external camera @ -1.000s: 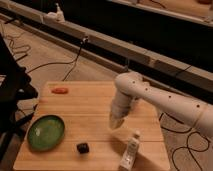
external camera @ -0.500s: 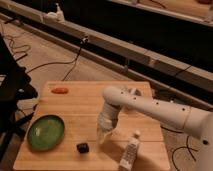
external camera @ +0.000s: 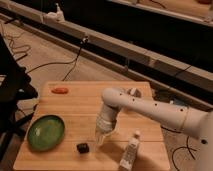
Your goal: Knock the eraser over
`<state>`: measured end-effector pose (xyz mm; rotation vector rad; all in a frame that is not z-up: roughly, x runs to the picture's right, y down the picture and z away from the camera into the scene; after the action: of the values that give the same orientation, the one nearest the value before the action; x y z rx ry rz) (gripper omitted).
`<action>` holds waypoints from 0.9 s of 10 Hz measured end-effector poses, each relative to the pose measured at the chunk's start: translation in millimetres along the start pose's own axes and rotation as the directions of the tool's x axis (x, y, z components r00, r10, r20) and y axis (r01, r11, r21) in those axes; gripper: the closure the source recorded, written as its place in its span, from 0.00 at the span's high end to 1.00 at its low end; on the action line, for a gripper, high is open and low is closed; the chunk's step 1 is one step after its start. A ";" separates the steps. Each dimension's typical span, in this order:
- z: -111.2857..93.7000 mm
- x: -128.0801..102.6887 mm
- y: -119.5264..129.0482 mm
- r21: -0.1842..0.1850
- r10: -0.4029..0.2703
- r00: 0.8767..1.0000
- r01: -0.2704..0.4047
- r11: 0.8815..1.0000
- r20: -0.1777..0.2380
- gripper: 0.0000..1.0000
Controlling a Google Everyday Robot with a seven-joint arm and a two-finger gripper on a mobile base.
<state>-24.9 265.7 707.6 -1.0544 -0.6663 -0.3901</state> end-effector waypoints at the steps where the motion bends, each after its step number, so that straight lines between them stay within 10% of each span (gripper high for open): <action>1: 0.0 0.4 0.4 0.000 0.001 1.000 -0.001 1.000 0.000 0.00; 9: 62.8 -37.7 8.6 -0.079 -0.067 0.987 0.080 0.994 0.147 0.00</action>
<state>-67.4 324.9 697.1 -1.1487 -0.8255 -0.4117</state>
